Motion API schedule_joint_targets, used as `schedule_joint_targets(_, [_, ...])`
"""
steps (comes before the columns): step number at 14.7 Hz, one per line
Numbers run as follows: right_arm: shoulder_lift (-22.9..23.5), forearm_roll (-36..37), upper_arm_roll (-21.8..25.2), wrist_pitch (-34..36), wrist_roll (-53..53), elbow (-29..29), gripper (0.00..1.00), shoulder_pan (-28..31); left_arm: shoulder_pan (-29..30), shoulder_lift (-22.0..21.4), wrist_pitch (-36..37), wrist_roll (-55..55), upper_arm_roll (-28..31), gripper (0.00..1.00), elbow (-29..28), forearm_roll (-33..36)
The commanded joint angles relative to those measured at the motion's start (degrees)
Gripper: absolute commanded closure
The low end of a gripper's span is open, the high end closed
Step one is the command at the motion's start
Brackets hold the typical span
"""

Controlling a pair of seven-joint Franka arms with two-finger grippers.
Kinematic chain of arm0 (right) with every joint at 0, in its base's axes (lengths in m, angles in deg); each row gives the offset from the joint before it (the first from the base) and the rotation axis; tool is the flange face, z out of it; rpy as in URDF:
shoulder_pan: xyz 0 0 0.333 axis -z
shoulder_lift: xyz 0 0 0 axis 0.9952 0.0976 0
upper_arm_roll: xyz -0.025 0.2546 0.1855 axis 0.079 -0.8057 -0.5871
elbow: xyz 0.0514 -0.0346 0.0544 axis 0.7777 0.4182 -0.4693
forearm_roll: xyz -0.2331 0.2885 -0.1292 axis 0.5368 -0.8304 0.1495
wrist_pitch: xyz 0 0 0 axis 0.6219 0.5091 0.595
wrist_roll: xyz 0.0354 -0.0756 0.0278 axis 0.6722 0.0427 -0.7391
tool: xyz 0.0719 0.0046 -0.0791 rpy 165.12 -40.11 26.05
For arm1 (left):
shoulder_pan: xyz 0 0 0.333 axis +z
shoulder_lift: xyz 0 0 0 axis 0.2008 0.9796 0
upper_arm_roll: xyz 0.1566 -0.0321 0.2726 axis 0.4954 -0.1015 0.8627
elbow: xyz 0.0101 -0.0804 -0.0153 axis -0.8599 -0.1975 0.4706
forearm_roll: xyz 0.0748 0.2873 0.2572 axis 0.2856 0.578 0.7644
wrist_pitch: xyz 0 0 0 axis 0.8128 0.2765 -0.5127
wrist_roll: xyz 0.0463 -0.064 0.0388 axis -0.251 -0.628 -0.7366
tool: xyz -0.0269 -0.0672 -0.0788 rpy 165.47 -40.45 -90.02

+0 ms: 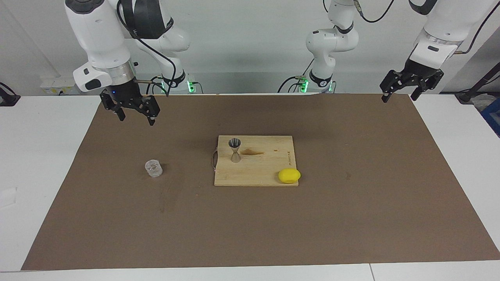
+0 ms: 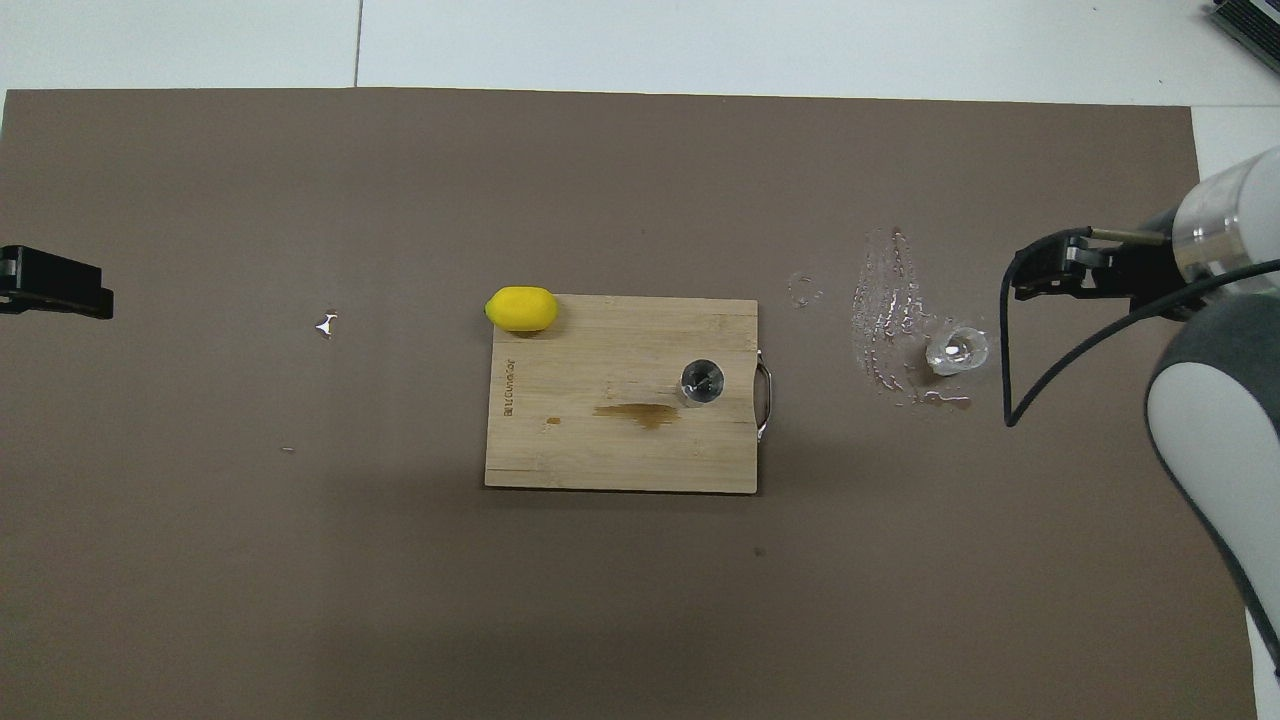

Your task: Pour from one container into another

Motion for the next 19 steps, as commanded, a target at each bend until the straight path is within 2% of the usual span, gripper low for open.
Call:
schedule_joint_targets(1, [-0.37,-0.5,-0.33,3.41,-4.1,-0.2,0.0,2.31,-0.16,-1.55,-1.28,-0.65,0.19,0.0,-2.01,0.79])
schedule_joint_targets(7, [-2.03,-1.38,-0.59,6.23,-5.43,0.68,0.0,2.15,0.01,-1.55,-1.28,-0.56,0.19,0.0,-2.01,0.79])
schedule_joint_targets(13, [-2.04,-1.47,-0.77,5.01,-5.08,0.68,0.0,1.97,0.28,-1.99,-1.63,-0.47,0.19,0.0,-2.98,0.79])
schedule_joint_targets(15, [-2.04,-3.48,-0.77,4.74,-4.9,0.77,0.0,1.97,0.28,-1.99,-1.63,-0.47,0.19,0.0,-2.98,0.79])
schedule_joint_targets(19, [-3.1,-3.93,-0.77,3.43,-5.34,2.97,0.0,1.97,0.28,-1.99,-1.63,-0.47,0.19,0.0,-2.98,0.79])
